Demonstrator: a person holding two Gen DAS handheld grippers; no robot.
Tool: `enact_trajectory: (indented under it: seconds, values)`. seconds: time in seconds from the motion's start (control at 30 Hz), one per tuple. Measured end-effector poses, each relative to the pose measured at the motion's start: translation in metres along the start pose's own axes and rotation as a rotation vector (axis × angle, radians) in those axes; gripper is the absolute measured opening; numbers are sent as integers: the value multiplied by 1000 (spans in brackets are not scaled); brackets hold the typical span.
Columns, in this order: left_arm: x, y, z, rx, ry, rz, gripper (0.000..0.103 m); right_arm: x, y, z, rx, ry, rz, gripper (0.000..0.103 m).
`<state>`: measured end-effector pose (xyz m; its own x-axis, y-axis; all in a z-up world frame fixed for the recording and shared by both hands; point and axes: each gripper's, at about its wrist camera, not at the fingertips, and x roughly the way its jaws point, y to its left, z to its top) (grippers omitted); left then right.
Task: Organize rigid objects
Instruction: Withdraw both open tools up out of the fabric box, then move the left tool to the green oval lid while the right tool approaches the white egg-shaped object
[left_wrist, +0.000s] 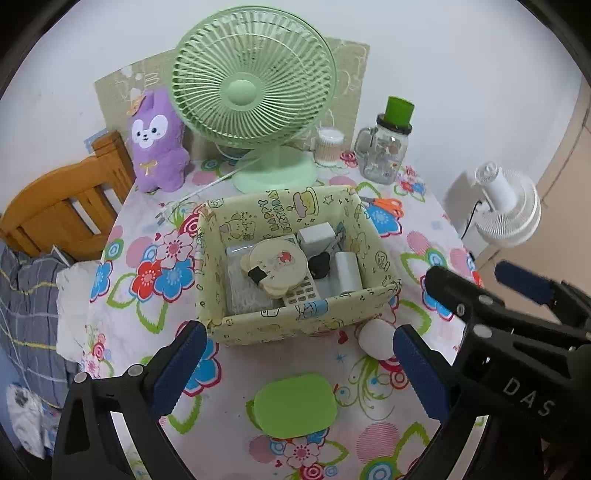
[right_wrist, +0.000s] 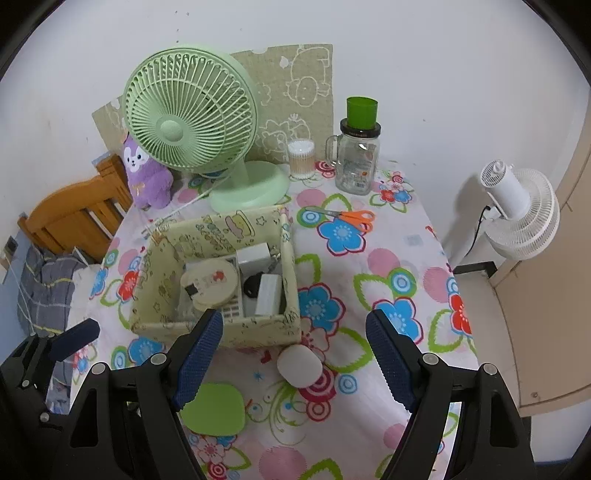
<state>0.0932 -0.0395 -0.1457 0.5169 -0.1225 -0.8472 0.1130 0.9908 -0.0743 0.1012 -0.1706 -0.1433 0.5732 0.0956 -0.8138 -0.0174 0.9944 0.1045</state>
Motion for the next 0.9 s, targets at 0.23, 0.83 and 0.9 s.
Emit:
enact_trajectory:
  seconds: [0.23, 0.83, 0.9]
  values:
    - [3, 2, -10, -7, 5, -4, 102, 0, 0, -14, -23, 1, 2, 82]
    - [37, 2, -44, -32, 82, -10, 102, 32, -16, -51, 9, 69, 32, 82]
    - [39, 2, -47, -35, 80, -9, 102, 36, -17, -53, 14, 82, 42, 82]
